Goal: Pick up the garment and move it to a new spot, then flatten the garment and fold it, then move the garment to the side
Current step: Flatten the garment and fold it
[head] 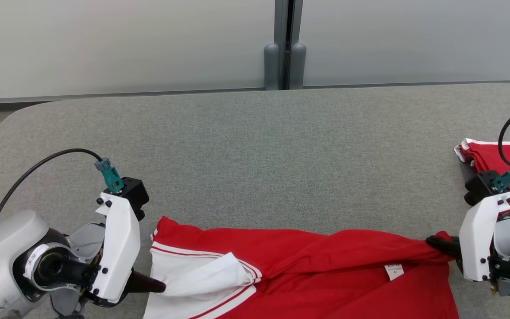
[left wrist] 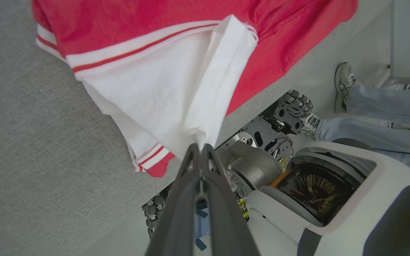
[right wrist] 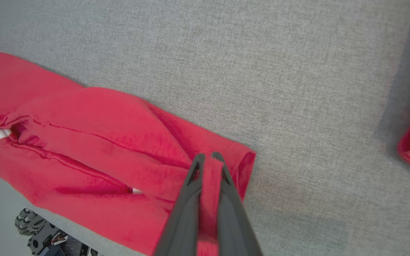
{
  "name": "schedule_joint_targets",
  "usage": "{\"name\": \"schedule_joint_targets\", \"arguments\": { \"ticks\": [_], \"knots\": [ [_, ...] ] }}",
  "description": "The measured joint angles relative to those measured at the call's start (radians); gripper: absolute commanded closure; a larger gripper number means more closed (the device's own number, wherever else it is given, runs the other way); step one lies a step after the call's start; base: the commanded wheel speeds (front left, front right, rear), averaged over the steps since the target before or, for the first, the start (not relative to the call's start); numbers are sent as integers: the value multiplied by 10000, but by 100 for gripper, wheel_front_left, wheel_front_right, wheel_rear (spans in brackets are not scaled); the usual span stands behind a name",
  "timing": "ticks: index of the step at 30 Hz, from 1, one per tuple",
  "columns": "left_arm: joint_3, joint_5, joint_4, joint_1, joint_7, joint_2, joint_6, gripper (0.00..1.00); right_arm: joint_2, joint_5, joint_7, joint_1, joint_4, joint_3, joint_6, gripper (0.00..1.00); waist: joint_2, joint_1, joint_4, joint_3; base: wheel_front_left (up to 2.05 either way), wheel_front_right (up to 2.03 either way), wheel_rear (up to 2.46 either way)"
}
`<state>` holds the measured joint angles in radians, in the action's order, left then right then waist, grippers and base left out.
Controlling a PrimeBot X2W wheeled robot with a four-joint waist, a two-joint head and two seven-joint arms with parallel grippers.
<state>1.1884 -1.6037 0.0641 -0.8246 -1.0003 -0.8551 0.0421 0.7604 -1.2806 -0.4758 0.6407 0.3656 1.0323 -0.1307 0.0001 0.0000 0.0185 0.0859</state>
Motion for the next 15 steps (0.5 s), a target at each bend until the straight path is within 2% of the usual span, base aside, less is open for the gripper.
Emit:
{"name": "schedule_joint_targets", "arguments": {
  "ticks": [9, 10, 11, 12, 13, 14, 15],
  "knots": [
    [73, -96, -182, 227, -12, 140, 33, 100, -245, 42, 4, 159, 577, 510, 0, 100, 0, -1, -11, 129, 0, 0, 0],
    [94, -100, -213, 267, 10, 161, 33, 100, -268, 25, -13, 161, 644, 568, 0, 90, 0, 0, -21, 135, 0, 0, 0],
    [105, -100, -253, 304, 54, 178, 33, 100, -293, 25, -23, 161, 690, 635, 0, 68, 0, 0, -34, 137, 0, 0, 0],
    [111, -102, -291, 360, 63, 207, 31, 100, -332, 0, -38, 161, 734, 688, 0, 56, 0, 0, -48, 130, 0, 0, 0],
    [134, -104, -318, 411, 77, 230, 31, 100, -372, -58, -50, 160, 780, 734, 0, 50, 0, 0, -64, 127, 0, 0, 0],
    [150, -102, -359, 451, 115, 249, 29, 71, -397, -61, -46, 160, 823, 759, 0, 1, 0, 0, -80, 129, 0, 0, 0],
    [151, -86, -408, 480, 188, 267, 29, 7, -416, -61, -17, 161, 888, 790, 0, 0, 0, 0, -94, 131, 0, 0, 0]
  ]
}}
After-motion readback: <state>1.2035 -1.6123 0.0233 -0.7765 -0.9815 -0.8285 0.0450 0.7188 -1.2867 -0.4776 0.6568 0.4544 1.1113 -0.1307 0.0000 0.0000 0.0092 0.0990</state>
